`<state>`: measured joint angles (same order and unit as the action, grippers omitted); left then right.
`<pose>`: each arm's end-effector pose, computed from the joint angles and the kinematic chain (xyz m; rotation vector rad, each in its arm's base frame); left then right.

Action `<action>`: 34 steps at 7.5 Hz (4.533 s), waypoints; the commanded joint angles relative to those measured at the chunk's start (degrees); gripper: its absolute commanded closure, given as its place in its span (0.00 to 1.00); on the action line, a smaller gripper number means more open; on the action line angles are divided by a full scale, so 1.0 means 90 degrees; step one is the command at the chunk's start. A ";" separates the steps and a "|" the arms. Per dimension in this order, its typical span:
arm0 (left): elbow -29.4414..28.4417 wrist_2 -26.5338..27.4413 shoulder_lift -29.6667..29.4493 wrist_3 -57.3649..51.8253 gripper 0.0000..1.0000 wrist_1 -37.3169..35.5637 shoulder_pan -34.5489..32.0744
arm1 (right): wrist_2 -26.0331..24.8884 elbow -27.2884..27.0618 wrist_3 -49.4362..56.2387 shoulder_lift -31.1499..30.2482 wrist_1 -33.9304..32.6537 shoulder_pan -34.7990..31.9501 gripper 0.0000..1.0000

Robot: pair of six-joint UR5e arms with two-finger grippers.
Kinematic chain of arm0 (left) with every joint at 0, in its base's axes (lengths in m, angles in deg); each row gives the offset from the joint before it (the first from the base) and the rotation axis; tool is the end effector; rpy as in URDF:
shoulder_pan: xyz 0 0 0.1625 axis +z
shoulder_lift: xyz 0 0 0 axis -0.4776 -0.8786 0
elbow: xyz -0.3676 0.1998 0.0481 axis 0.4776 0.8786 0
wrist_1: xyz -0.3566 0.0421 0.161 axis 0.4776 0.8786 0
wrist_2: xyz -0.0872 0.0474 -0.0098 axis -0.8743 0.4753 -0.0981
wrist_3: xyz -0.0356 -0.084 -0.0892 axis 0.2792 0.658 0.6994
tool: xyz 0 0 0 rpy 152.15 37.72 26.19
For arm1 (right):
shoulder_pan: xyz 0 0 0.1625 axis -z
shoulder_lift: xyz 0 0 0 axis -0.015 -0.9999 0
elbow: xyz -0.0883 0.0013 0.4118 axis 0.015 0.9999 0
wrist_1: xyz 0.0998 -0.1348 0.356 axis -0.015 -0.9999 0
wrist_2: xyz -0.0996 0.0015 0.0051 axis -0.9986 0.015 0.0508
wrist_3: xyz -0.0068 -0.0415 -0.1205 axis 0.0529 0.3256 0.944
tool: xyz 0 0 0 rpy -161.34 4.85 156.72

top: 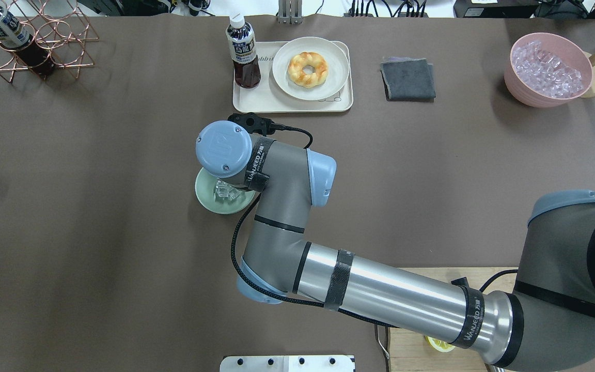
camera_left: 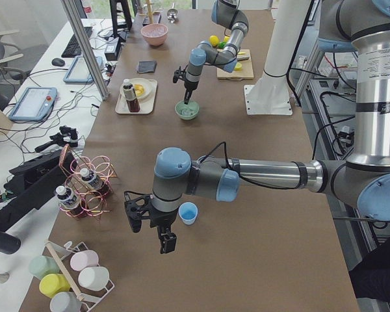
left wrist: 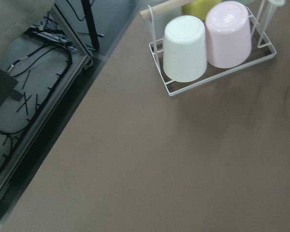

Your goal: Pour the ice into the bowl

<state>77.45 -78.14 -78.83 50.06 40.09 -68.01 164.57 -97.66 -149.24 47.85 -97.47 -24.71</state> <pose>-0.1156 -0.4438 0.6558 0.0799 0.6004 -0.5108 -0.6909 -0.4424 0.1568 0.1525 -0.7770 0.2528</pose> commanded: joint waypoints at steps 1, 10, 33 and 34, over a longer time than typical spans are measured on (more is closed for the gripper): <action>-0.0097 -0.0554 -0.0054 -0.0439 0.03 0.0032 -0.0084 | 0.0028 -0.0049 0.0124 -0.0021 0.0093 -0.0035 1.00; 0.0000 -0.2011 -0.0142 -0.0558 0.03 -0.0065 0.0189 | 0.2935 -0.1910 0.2520 -0.1325 -0.1096 -0.2668 1.00; 0.0019 -0.1962 -0.0142 -0.0538 0.03 -0.0330 0.0209 | 0.4823 -0.0225 0.7666 -0.6232 0.3736 -0.6110 1.00; 0.0019 -0.1962 -0.0152 -0.0538 0.03 -0.0330 0.0209 | 0.4823 -0.0244 0.7510 -0.6232 0.3784 -0.6052 1.00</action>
<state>77.67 -95.80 -80.11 45.22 37.15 -66.13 208.08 -100.23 -78.99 -8.22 -65.09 -80.27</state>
